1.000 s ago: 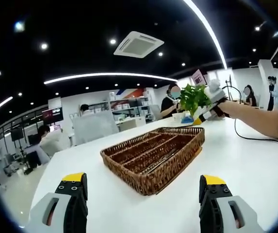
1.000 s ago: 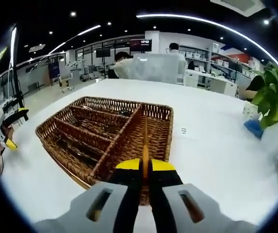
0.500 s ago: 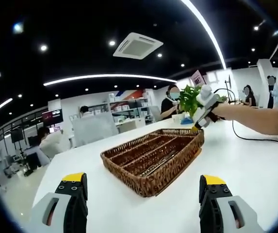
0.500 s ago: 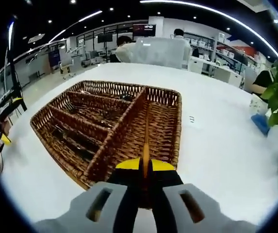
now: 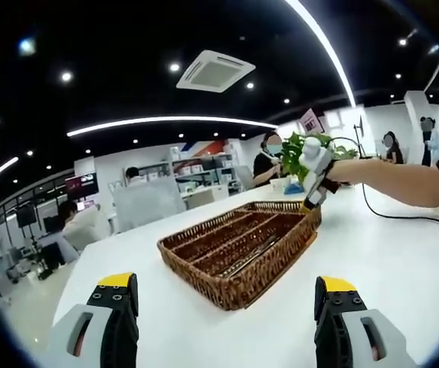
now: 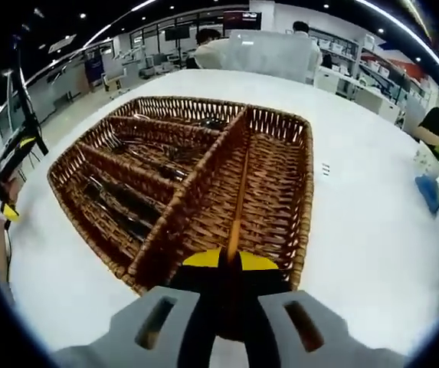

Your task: Arrange the knives, forks, and spoons in their matching storage slots by inserting each utensil handle-first until every utensil is classified and aligned in the correct compartment

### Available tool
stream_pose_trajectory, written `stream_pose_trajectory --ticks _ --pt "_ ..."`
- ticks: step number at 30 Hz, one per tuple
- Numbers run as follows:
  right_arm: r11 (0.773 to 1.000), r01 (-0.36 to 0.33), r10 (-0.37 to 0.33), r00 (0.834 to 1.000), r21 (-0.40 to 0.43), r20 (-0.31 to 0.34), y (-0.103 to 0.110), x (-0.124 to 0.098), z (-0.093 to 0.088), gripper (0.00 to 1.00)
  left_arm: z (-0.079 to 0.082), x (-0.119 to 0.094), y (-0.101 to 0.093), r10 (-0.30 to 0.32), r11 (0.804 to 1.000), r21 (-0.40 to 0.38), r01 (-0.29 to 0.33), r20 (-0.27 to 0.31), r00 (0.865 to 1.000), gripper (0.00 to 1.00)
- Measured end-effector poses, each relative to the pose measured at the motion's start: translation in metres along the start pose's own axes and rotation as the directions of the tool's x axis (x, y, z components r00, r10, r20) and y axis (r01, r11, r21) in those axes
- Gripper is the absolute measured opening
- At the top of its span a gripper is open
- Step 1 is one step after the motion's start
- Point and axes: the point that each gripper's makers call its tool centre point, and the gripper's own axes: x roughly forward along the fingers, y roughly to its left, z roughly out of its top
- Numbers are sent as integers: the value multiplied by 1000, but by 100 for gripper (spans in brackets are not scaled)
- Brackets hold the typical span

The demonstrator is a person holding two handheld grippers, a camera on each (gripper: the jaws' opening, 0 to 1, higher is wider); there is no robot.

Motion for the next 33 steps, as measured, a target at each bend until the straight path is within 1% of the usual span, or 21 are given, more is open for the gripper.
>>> stream_pose_trajectory --ticks 2,4,6,9,12,15,17,18,21,22,24,25,27,28,29,30,32,33 --pt "1000 -8 9 999 16 -37 -2 1 -2 4 0 0 0 1 1000 0 -1 0 1000 100" --pt "1000 -20 21 998 13 -58 0 1 -3 4 -1 0 1 1 1000 1 -1 -1 1000 100" --pt "1000 -26 26 997 8 -72 0 2 -4 4 -1 0 1 1 1000 0 -1 -3 1000 100" --pt "1000 -27 27 997 1 -74 1 2 -4 5 -2 1 1 1 1000 1 -1 -4 1000 100" --pt "999 -32 31 998 -14 -56 0 1 -2 5 -1 1 1 -1 1000 2 1 -3 1000 100" --pt "991 -44 48 998 -129 31 1 0 8 7 -1 1 1 -2 1000 1 2 -2 1000 100" --pt "988 -40 46 998 -149 43 1 -1 7 6 -1 1 2 -2 1000 0 2 -2 1000 100" --pt "989 -44 53 997 -139 56 3 -2 6 7 -1 1 2 -1 1000 -1 1 -2 1000 100" --pt "990 -39 49 996 -135 73 -1 -2 9 11 -2 1 2 -1 1000 -1 1 -4 1000 100" --pt "988 -56 71 993 -143 98 3 -3 12 14 -2 1 2 -1 1000 -2 1 -5 1000 100" --pt "985 -59 86 982 -159 166 6 -8 23 24 -2 1 3 1 1000 -3 -1 -4 1000 100" --pt "985 -75 102 979 -154 178 8 -11 25 28 -2 1 3 0 1000 -5 0 -4 1000 100" --pt "983 -72 104 976 -170 190 9 -17 25 39 -2 1 3 0 1000 -4 -1 -3 1000 100" --pt "978 -82 121 973 -194 198 12 -19 25 44 -2 1 3 0 1000 -4 0 -3 1000 100" --pt "972 -49 102 969 -230 223 8 -22 30 46 -2 1 2 -1 1000 -5 1 -3 1000 100" --pt "969 -32 95 964 -245 250 6 -26 32 50 -2 1 2 -2 1000 -5 2 -3 1000 100" --pt "968 -50 123 947 -244 297 7 -33 38 63 -2 1 2 -3 1000 -6 3 -3 1000 100" --pt "975 -57 127 938 -216 323 6 -39 41 73 -2 1 2 -3 1000 -6 3 -3 1000 100"
